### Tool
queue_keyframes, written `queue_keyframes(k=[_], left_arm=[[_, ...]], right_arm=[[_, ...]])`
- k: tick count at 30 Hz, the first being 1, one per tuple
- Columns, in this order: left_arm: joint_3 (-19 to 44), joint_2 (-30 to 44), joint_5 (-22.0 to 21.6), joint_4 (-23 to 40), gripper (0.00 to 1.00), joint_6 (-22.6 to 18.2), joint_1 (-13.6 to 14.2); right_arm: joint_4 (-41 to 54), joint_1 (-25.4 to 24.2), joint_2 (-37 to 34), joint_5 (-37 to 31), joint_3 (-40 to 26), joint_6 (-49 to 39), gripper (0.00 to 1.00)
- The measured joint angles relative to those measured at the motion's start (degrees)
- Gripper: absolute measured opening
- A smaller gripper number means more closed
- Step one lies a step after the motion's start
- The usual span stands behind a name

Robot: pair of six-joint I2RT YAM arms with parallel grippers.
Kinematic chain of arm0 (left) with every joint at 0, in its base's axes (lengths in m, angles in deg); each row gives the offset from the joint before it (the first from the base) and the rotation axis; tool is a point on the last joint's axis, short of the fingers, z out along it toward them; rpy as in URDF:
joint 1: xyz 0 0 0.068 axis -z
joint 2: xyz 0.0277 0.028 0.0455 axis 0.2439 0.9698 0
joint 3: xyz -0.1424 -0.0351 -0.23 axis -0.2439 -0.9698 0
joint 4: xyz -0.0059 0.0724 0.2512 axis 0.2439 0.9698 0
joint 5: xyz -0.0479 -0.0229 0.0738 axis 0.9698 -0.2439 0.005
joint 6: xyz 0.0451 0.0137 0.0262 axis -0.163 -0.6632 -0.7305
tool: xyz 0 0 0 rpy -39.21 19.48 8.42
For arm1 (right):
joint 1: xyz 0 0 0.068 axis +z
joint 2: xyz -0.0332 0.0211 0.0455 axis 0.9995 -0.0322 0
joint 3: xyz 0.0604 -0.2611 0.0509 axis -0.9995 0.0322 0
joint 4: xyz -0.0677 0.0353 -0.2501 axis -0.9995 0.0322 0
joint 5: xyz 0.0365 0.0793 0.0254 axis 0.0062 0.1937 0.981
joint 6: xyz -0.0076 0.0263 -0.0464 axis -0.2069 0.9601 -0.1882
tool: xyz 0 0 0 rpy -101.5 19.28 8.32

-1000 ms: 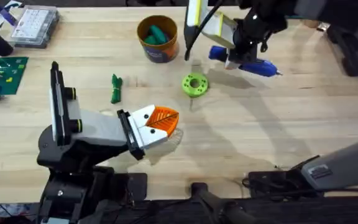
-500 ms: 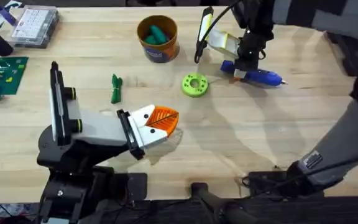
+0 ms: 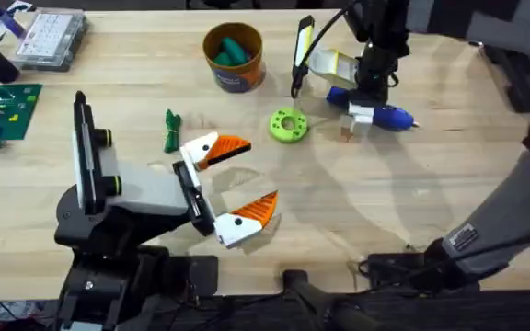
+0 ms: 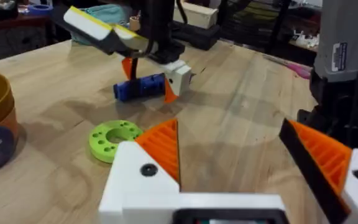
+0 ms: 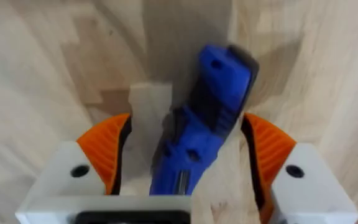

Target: Pick up the gripper from the table and insert it into the empty holder that is missing its gripper. Then pick up a screw, insert it into the mounting hole, and use the screwdriver to tighten it. Finally, clean up the table by picking up the vegetable and placing it into the bucket.

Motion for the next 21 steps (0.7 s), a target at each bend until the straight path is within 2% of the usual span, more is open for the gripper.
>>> queue_keyframes(k=[5, 12, 17, 21], left_arm=[[0.00, -0.02, -1.93, -0.34, 0.986, -0.01, 0.00], [0.03, -0.02, -5.12, -6.32, 0.986, 0.77, 0.00], [1.55, 0.00, -8.80, -3.90, 0.986, 1.12, 0.00], [7.26, 1.53, -13.91, -1.05, 0.984, 1.13, 0.00]], right_arm=[[2.83, 1.19, 4.72, 0.03, -2.25, 2.33, 0.995], [3.29, 4.13, 16.96, 4.60, -6.77, 8.83, 0.995], [3.82, 5.37, 24.53, 6.83, -7.39, 14.59, 0.995], [4.03, 6.00, 29.51, 7.65, -7.37, 18.67, 0.995]])
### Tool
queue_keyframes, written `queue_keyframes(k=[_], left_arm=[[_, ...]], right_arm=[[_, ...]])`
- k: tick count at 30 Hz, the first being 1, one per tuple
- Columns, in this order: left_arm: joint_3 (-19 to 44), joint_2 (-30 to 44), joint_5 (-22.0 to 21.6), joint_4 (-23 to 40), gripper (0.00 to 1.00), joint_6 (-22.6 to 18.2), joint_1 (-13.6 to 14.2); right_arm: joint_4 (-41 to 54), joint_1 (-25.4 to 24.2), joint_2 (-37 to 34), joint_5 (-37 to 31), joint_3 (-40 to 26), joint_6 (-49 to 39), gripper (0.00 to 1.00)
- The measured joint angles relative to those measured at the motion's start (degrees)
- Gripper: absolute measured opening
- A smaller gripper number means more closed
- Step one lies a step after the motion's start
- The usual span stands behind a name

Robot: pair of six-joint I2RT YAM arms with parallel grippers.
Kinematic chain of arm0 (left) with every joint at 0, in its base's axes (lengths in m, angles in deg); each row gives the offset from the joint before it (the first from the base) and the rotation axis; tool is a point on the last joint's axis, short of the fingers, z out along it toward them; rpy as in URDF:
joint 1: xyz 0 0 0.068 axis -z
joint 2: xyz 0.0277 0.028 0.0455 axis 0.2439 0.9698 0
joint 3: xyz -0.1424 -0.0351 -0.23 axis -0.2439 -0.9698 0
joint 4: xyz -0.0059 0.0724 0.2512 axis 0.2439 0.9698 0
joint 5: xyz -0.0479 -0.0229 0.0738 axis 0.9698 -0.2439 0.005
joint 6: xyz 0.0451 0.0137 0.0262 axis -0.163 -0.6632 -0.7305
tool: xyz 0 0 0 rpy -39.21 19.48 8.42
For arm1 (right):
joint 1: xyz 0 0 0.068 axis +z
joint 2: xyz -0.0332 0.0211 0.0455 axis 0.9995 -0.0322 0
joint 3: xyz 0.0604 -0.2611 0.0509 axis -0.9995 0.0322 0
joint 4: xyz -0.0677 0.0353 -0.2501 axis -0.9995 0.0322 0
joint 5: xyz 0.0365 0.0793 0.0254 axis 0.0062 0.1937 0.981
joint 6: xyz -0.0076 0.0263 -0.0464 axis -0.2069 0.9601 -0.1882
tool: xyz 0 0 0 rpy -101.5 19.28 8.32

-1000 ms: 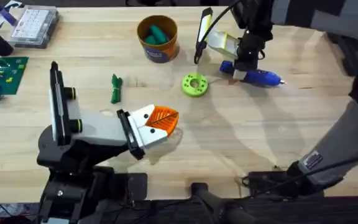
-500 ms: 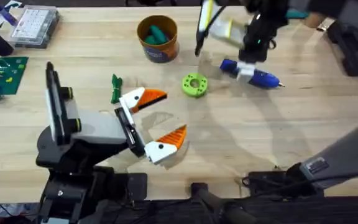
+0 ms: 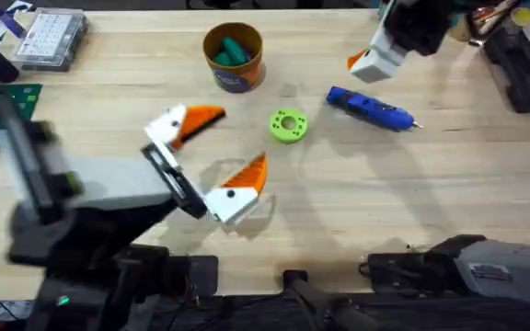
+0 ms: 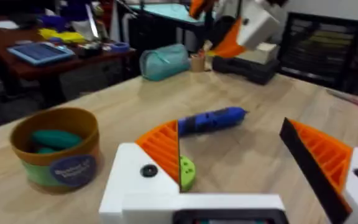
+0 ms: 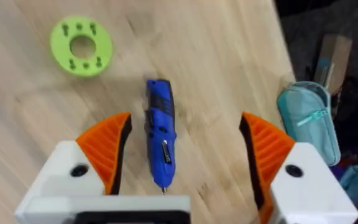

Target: Pick up the gripper from the table and insert it into the empty holder that is missing its gripper. Then pick up a screw, insert it into the mounting hole, and use the screwdriver to tighten it. Finally, clean up the table by picking up the vegetable and placing it into the bucket.

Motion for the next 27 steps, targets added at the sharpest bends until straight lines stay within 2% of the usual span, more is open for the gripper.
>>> queue_keyframes(k=[1, 2, 6, 10, 11, 15, 18, 19, 20, 22, 27], left_arm=[[1.73, 0.98, -0.95, 0.60, 0.984, -0.04, -0.02], [10.29, 8.44, -3.78, 5.53, 0.985, -0.76, 0.00], [19.61, 18.42, -6.97, 16.56, 0.986, -3.11, 0.00], [30.49, 28.70, -11.70, 29.89, 0.986, -7.15, 0.00], [34.03, 31.55, -13.19, 34.28, 0.986, -8.12, 0.00], [44.06, 39.36, -19.32, 43.79, 0.988, -10.47, 0.00], [49.02, 43.16, -25.11, 48.41, 0.986, -11.29, 0.00], [51.01, 45.46, -31.54, 50.88, 0.985, -11.79, -0.12], [51.15, 45.88, -33.43, 51.66, 0.985, -11.93, -0.44], [51.15, 46.50, -36.42, 52.80, 0.985, -12.11, -1.50], [51.15, 48.72, -40.30, 53.48, 0.986, -12.95, -7.47]], right_arm=[[0.08, 0.10, 1.30, 0.56, -0.02, 0.80, 0.995], [0.77, 0.34, 5.96, 3.38, -0.02, 3.31, 0.995], [3.24, 0.39, 9.11, 5.74, -0.02, 5.44, 0.995], [5.04, 0.39, 10.53, 6.80, 0.35, 7.31, 0.995], [5.00, 0.39, 11.01, 6.87, 1.04, 7.79, 0.995], [4.82, 0.39, 13.31, 7.26, 5.66, 9.01, 0.995], [4.03, 0.39, 15.62, 7.60, 10.96, 10.13, 0.995], [2.76, 0.39, 18.82, 8.70, 16.61, 11.45, 0.995], [2.68, 0.39, 20.13, 9.38, 18.27, 11.70, 0.995], [2.87, 0.39, 22.37, 10.21, 20.22, 12.12, 0.995], [5.23, 0.39, 27.98, 11.39, 21.94, 12.71, 0.995]])
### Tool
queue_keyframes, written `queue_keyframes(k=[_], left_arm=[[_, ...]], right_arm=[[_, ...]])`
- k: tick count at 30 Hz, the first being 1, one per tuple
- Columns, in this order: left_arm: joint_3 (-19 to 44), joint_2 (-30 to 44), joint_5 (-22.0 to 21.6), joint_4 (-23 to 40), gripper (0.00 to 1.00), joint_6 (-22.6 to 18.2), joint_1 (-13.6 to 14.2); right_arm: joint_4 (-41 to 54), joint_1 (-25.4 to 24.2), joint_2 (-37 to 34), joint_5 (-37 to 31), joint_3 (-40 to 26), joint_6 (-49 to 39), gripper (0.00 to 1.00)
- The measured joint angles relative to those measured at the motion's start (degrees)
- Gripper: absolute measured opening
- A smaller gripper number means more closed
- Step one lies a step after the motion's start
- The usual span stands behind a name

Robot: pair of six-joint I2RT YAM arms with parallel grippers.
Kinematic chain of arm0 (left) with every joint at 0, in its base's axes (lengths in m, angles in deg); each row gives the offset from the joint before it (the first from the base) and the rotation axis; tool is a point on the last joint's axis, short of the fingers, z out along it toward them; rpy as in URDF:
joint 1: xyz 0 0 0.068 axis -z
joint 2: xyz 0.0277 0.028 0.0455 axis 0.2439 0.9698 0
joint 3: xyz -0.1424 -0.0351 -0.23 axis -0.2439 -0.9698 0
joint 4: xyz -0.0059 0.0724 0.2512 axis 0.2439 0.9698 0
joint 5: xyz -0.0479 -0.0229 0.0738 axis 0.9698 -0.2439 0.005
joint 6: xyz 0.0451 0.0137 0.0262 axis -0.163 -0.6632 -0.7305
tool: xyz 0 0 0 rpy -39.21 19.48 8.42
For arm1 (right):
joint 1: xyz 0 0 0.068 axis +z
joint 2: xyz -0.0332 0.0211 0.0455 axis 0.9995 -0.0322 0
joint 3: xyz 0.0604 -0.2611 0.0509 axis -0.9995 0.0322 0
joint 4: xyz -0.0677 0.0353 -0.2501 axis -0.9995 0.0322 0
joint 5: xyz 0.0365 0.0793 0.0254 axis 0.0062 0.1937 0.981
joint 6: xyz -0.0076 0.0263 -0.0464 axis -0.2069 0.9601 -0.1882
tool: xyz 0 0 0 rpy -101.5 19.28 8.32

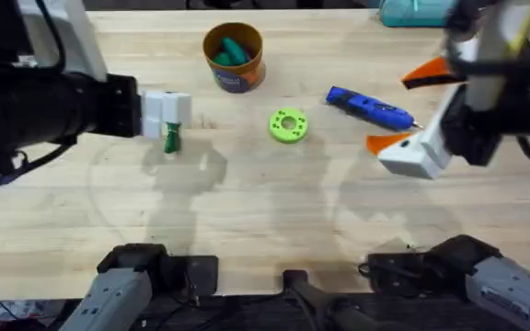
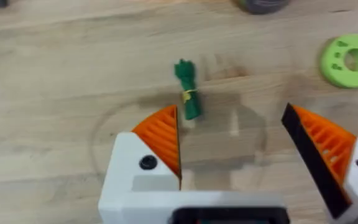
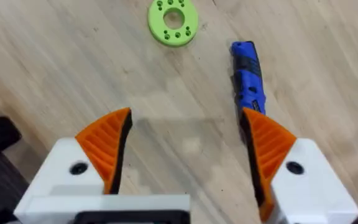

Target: Pick up the gripper from the table and insert it into the empty holder that is missing its gripper. Then pick up a screw, insert it into the mounting hole, and use the screwdriver to tighten it. Finally, clean up the table by picking up the vegetable and placing it into the bucket.

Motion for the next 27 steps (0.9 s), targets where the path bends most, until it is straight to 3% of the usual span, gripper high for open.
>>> queue_keyframes(k=[3, 6, 16, 27], left_arm=[[0.08, 2.96, -0.36, -0.09, 0.986, -0.26, -3.70], [0.13, 7.32, -0.48, -0.54, 0.986, -0.31, -5.30], [0.22, 27.88, -0.41, -4.15, 0.986, -0.53, -5.51], [0.22, 42.45, -0.41, -8.87, 0.986, -0.68, -5.51]], right_arm=[[0.43, 0.00, 2.77, 0.24, 0.00, 0.17, 0.995], [0.61, 0.00, 4.61, 0.35, 0.00, 0.18, 0.995], [2.56, 0.00, 4.96, 0.57, 0.00, 0.18, 0.995], [2.88, 0.00, 4.99, 0.71, 0.00, 0.18, 0.995]])
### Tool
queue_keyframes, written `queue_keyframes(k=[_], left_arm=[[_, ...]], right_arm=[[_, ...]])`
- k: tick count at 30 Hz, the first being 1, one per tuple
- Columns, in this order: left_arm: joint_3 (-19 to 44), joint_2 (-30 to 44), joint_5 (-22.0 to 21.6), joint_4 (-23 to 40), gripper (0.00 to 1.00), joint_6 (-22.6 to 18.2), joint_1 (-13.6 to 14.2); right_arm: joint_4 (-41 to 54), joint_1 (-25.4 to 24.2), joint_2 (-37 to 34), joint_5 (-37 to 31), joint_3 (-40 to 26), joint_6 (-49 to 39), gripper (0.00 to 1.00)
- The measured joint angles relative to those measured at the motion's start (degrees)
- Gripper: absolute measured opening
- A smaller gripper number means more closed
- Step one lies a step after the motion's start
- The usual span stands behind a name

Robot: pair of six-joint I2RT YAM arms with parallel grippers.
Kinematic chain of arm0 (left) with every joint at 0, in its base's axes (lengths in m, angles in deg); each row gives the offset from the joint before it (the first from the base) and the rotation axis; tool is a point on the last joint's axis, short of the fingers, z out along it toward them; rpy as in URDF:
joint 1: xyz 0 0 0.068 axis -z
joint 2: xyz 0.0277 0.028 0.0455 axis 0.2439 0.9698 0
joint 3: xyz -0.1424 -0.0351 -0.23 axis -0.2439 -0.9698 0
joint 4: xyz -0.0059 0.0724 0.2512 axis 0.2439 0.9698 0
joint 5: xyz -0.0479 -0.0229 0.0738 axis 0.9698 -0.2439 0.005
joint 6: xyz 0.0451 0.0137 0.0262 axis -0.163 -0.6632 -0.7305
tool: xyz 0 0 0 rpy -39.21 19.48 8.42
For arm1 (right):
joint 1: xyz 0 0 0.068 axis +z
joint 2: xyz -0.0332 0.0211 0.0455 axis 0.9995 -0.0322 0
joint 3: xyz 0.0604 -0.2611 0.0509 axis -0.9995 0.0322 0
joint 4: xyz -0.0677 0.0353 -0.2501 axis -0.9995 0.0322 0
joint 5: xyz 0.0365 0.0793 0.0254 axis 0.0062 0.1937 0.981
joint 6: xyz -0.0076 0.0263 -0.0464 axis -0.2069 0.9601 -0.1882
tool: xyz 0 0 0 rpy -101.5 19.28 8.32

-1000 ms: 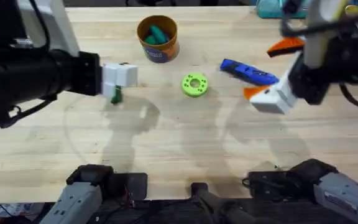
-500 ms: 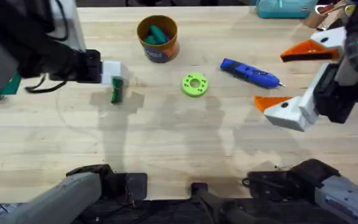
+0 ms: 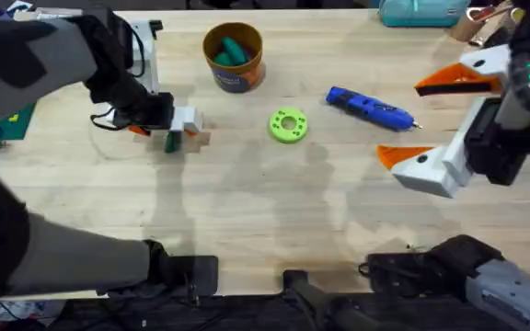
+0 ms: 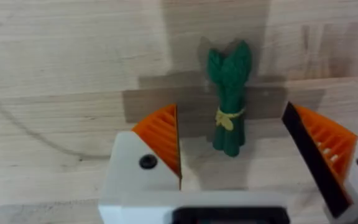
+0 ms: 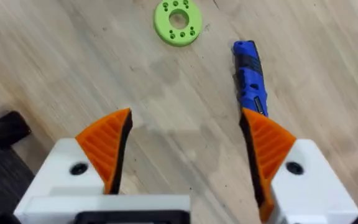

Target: Pick up the gripper from the table and insert it into the empty holder that is missing its gripper. Then pick up a screw, insert it into the mounting hole, and use the screwdriver to tighten it. Finally, clean up the table by picking up the vegetable and placing it into the bucket.

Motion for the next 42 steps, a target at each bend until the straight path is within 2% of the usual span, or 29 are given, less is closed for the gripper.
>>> queue_keyframes(k=[5, 42], left_arm=[[0.02, 3.03, -0.06, -0.56, 0.986, 0.00, 0.00], [0.09, 3.08, -0.07, -0.68, 0.986, 0.00, -0.07]], right_arm=[[0.01, 0.00, -0.01, 0.03, 0.00, -0.01, 0.995], [0.02, 0.00, 0.00, 0.03, 0.00, -0.02, 0.995]])
